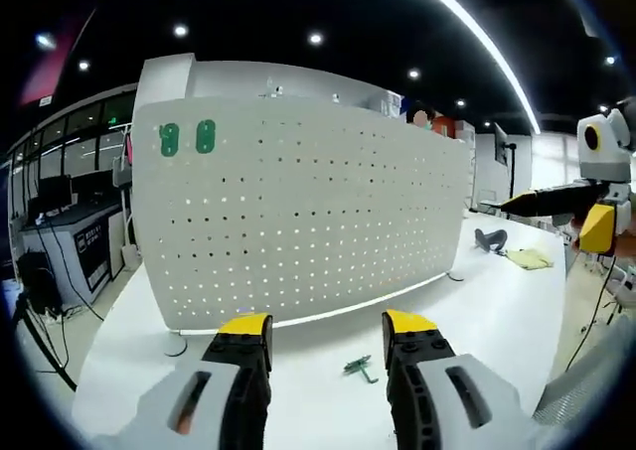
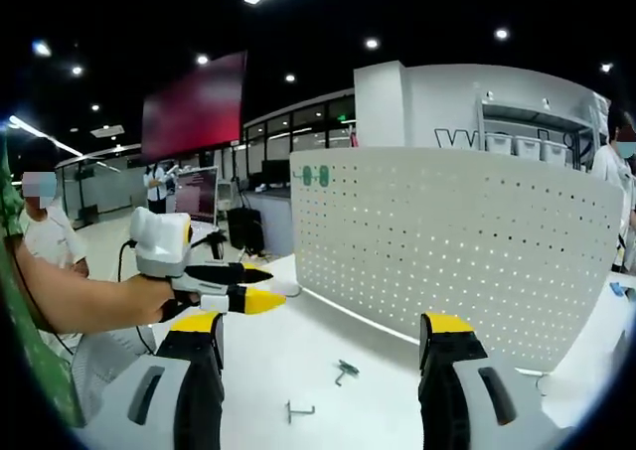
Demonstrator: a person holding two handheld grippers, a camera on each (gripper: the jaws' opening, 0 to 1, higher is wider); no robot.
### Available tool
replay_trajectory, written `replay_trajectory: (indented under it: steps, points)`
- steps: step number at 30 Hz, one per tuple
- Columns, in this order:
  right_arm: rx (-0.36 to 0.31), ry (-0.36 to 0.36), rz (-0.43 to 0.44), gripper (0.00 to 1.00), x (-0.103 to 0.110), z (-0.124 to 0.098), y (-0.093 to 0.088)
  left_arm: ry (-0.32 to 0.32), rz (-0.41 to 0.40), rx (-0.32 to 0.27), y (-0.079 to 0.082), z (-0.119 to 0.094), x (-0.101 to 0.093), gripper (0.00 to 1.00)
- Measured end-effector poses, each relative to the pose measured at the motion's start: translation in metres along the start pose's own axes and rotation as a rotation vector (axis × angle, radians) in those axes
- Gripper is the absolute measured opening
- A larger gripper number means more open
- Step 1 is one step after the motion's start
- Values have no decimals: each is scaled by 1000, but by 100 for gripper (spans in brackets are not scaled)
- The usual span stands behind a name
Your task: Insert the hook assembly into the mounting plate slot until the hook locks in place.
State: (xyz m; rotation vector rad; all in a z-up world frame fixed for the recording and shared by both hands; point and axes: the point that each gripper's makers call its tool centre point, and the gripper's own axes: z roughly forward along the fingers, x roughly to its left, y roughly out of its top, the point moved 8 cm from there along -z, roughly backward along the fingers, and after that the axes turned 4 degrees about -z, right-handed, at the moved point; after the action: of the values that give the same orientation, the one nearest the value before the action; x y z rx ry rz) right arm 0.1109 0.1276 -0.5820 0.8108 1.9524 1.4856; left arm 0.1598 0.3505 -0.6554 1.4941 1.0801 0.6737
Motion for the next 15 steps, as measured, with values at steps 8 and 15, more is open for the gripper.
replay_trajectory:
  steps: [8,15]
  points:
    - [8,2,1,82,1,-2,-4,-7,-44,30,-21,-12,-12,44]
    - [21,8,2,82,1,1,-8,-9,-63,35,-29,-17,-18,43]
